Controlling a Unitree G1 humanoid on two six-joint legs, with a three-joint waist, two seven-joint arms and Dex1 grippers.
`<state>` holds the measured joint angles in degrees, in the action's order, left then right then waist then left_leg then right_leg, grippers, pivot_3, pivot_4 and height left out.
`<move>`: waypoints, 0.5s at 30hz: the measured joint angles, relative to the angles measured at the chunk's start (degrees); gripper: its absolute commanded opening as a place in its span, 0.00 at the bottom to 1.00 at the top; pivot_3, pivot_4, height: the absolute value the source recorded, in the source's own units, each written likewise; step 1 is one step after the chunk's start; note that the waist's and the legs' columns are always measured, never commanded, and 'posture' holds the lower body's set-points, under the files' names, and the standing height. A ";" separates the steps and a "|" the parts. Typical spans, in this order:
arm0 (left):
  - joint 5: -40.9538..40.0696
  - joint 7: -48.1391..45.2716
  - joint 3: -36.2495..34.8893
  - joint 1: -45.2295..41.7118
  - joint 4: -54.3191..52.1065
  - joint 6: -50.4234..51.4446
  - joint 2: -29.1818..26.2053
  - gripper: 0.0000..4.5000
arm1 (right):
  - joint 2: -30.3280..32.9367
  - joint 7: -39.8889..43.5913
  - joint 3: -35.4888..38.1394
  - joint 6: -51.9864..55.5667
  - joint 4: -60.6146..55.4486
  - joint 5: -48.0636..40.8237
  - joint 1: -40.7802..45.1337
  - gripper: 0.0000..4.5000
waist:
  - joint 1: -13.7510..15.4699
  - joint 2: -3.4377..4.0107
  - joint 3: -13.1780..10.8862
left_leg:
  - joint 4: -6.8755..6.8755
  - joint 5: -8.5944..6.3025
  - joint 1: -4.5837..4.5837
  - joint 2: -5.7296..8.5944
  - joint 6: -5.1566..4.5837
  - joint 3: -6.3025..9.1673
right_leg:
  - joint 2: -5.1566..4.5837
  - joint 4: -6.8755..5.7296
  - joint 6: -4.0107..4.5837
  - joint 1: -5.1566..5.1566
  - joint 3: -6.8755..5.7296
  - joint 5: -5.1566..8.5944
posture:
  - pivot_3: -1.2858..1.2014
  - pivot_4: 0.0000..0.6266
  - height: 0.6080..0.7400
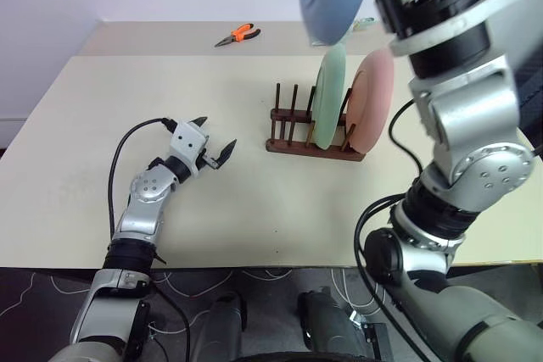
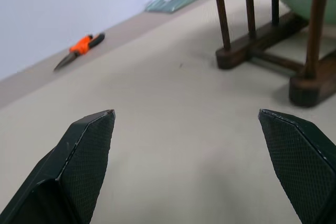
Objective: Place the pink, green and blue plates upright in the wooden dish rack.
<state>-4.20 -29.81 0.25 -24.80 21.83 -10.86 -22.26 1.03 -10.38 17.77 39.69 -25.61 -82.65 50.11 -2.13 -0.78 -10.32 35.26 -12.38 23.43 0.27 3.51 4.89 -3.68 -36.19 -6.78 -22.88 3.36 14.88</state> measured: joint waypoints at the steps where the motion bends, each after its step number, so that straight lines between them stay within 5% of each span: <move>1: 0.01 0.00 0.02 0.36 -0.10 0.00 0.00 1.00 | -1.09 -1.96 -0.86 -0.57 1.38 -0.41 -0.56 0.01 | -0.10 0.00 0.00 | 0.00 0.00 -0.01 -0.02 0.00 0.01 | 0.04 -0.03 0.00 -0.02 0.00 0.00 | 0.52 0.24 1.00; 15: -5.79 -10.15 1.05 5.04 -8.86 5.05 -0.69 1.00 | -4.77 -9.82 -8.58 -3.03 11.18 4.40 -5.77 0.01 | -0.25 0.02 0.00 | -0.08 0.00 0.01 -0.08 0.00 -0.01 | 0.10 -0.09 0.04 -0.15 0.01 0.00 | 0.52 0.24 1.00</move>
<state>-9.99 -39.95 1.30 -19.76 12.97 -5.81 -22.95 -3.75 -20.20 9.19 36.66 -14.43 -78.25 44.34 -2.37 -0.76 -10.32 35.18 -12.37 23.44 0.19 3.52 4.88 -3.58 -36.28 -6.74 -23.04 3.37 14.88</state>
